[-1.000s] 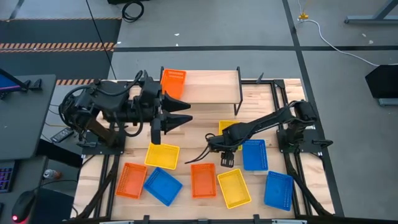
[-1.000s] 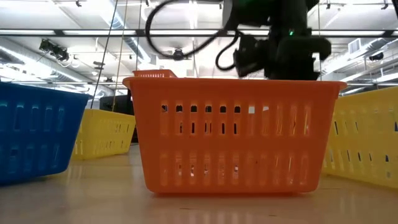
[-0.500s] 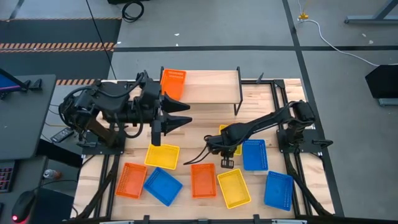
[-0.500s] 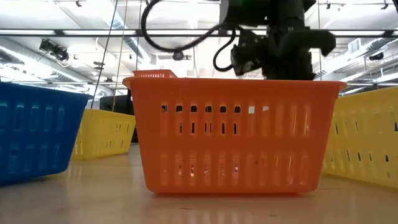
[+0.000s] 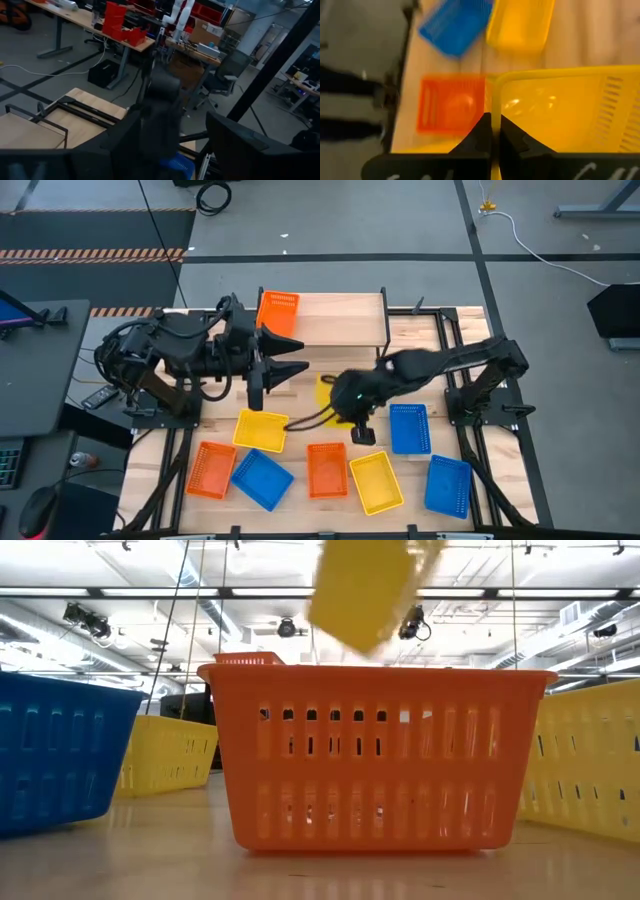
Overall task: Stack baskets on shelf by color
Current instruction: Put the top yellow bin on the shelf
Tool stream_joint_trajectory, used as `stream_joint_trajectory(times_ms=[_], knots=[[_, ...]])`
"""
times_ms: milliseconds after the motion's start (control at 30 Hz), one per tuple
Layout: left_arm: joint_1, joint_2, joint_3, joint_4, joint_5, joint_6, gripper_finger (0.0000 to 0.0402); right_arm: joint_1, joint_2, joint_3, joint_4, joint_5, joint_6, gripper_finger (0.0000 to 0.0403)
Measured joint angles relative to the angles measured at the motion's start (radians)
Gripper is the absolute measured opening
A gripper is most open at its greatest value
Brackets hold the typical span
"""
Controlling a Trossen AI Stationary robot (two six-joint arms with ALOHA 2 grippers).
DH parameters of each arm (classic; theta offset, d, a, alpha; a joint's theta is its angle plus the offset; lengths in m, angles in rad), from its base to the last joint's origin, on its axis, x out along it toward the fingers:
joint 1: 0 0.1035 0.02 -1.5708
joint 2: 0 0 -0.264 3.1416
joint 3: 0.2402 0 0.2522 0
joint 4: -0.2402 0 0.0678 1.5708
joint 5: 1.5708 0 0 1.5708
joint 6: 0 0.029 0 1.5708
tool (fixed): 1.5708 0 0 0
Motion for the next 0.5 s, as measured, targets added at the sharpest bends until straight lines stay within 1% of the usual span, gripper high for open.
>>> stream_joint_trajectory(times_ms=[100,200,367,500], knots=[[0.000,0.000,0.000,0.000,0.000,0.000,0.0231,-0.030,-0.001,0.105,-0.023,0.067,-0.059,0.0012],[0.001,0.000,0.000,0.000,0.000,0.001,0.0231,-0.096,0.000,0.123,-0.019,0.118,-0.094,0.0012],[0.006,0.000,0.000,0.001,0.000,0.001,0.0231,-0.228,0.017,0.117,-0.012,0.122,-0.095,0.0012],[0.005,0.000,0.000,0.010,0.000,0.000,0.0231,-0.309,0.041,0.115,-0.005,0.120,-0.100,0.0012]])
